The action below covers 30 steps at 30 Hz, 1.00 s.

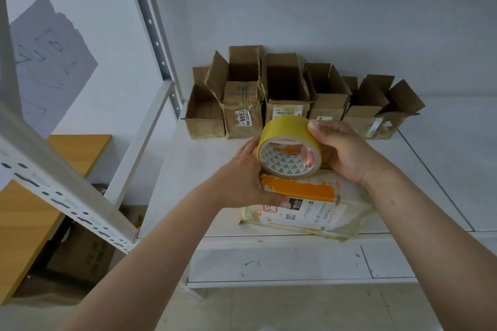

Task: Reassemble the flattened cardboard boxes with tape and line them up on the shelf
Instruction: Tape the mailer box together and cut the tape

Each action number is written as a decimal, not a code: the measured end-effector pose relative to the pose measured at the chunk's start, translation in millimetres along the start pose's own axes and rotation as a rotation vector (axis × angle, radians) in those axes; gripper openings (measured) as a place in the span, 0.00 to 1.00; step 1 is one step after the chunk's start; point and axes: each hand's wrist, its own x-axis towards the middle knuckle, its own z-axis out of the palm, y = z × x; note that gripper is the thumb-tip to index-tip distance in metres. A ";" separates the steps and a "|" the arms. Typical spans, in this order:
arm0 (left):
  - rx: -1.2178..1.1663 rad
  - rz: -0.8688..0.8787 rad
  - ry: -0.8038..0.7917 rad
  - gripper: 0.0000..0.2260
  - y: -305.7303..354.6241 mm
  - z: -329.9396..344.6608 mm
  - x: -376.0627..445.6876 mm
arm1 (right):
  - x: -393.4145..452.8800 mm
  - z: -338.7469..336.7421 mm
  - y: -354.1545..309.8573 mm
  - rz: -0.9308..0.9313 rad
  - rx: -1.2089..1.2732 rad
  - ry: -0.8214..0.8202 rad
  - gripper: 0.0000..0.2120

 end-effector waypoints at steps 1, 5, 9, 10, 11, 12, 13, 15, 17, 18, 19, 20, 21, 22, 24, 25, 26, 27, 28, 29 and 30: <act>0.014 -0.010 -0.007 0.41 -0.3 -0.4 -0.1 | 1.0 0.3 -2.6 0.007 -0.016 0.019 0.15; 0.041 -0.048 -0.038 0.43 1.4 -3.1 0.0 | -0.4 3.9 -19.4 -0.033 -0.217 0.019 0.23; 0.135 -0.111 -0.085 0.54 2.5 -5.6 -0.5 | -8.1 -7.4 -34.3 -0.018 -0.395 0.078 0.36; 0.153 -0.131 -0.097 0.56 2.3 -5.4 -0.6 | -11.1 -11.9 -37.7 -0.003 -0.434 0.087 0.38; 0.168 -0.144 -0.107 0.56 2.0 -5.2 -0.7 | -14.0 -16.3 -41.0 0.014 -0.456 0.100 0.36; 0.178 -0.150 -0.114 0.57 1.9 -4.6 -0.7 | -17.0 -21.1 -44.1 0.029 -0.476 0.113 0.33; 0.182 -0.153 -0.120 0.57 1.9 -4.3 -0.4 | -20.0 -25.6 -46.9 0.044 -0.498 0.125 0.31; 0.184 -0.153 -0.126 0.57 1.7 -3.8 0.2 | -24.7 -31.6 -51.4 0.072 -0.541 0.123 0.24; 0.185 -0.148 -0.132 0.57 1.8 -3.1 0.0 | -26.0 -33.4 -53.2 0.099 -0.572 0.109 0.20; 0.189 -0.147 -0.136 0.57 2.1 -2.6 -0.4 | -25.6 -33.3 -53.0 0.106 -0.596 0.111 0.20; 0.200 -0.151 -0.140 0.57 2.7 -2.4 -0.7 | -25.2 -32.7 -52.9 0.109 -0.624 0.119 0.21; 0.225 -0.159 -0.149 0.57 3.6 -2.9 -0.5 | -24.9 -32.0 -52.3 0.111 -0.645 0.129 0.22; 0.266 -0.171 -0.162 0.57 5.1 -4.0 -0.1 | -25.4 -31.4 -51.9 0.115 -0.657 0.139 0.24; 0.324 -0.183 -0.179 0.58 7.1 -5.4 1.1 | -26.2 -31.7 -51.4 0.114 -0.662 0.147 0.26; 0.455 -0.195 -0.203 0.61 13.7 -7.7 5.5 | -28.6 -33.5 -50.8 0.105 -0.664 0.159 0.28; 0.510 -0.186 -0.199 0.63 18.7 -7.5 8.7 | -29.7 -33.8 -50.2 0.101 -0.668 0.160 0.28; 0.552 -0.160 -0.186 0.64 24.5 -6.0 12.6 | -30.2 -34.0 -48.9 0.096 -0.670 0.159 0.29; 0.576 -0.122 -0.172 0.64 30.9 -3.2 17.5 | -30.6 -33.3 -48.1 0.091 -0.668 0.162 0.31; 0.584 -0.084 -0.166 0.64 37.3 0.5 23.0 | -30.3 -33.2 -46.9 0.082 -0.660 0.167 0.32; 0.581 -0.057 -0.172 0.64 43.6 4.5 28.5 | -30.5 -33.2 -46.8 0.077 -0.643 0.175 0.33; 0.572 -0.044 -0.185 0.64 48.6 8.3 33.4 | -30.4 -34.8 -46.0 0.073 -0.621 0.178 0.33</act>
